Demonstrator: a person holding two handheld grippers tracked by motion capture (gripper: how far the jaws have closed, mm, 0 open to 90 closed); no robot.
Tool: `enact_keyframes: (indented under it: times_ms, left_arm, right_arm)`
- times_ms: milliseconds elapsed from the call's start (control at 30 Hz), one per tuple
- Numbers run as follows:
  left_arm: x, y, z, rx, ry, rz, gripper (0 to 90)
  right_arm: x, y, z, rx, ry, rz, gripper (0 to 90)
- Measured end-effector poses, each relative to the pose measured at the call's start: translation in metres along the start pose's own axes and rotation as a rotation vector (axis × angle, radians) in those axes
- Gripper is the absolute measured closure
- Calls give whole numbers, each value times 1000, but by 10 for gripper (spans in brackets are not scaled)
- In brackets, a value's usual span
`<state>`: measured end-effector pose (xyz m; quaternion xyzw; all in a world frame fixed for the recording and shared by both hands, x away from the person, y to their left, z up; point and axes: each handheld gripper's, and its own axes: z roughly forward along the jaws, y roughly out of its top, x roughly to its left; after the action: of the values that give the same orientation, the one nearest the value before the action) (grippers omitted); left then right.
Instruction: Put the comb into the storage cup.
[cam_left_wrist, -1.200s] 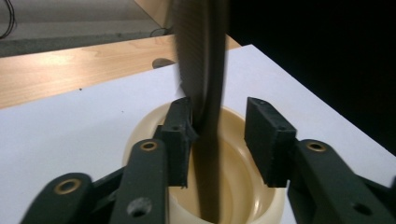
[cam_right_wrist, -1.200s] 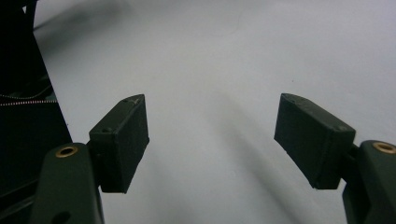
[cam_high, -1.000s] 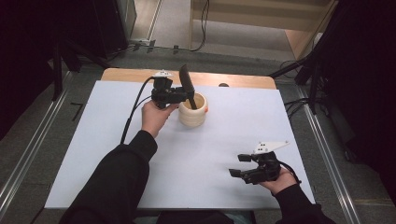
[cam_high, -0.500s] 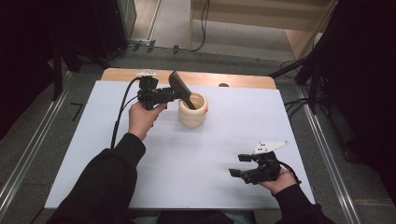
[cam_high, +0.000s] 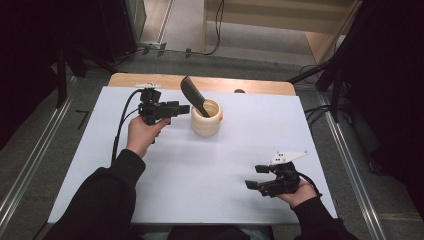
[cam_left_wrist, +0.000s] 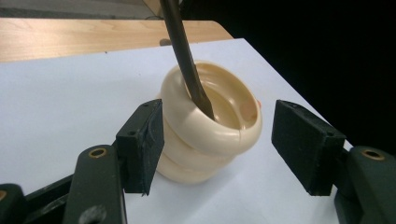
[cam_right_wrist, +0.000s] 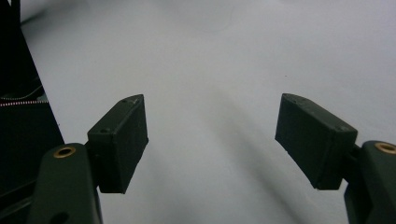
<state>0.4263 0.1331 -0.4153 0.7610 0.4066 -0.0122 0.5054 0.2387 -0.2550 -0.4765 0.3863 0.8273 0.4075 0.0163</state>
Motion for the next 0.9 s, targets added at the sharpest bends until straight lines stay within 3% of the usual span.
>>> enact_keyframes:
  times_ms: [333, 667, 900]
  left_arm:
    - [-2, -23, -6, 24, -39, -5, 338]
    - [-7, -35, -21, 37, -66, -3, 338]
    - [-13, -47, -31, 83, -72, 27, 319]
  right_arm:
    - [-1, 0, 1, 4, -8, 8, 232]
    - [-1, 1, 3, 4, -11, 7, 232]
    - [-1, 1, 3, 3, -11, 7, 232]
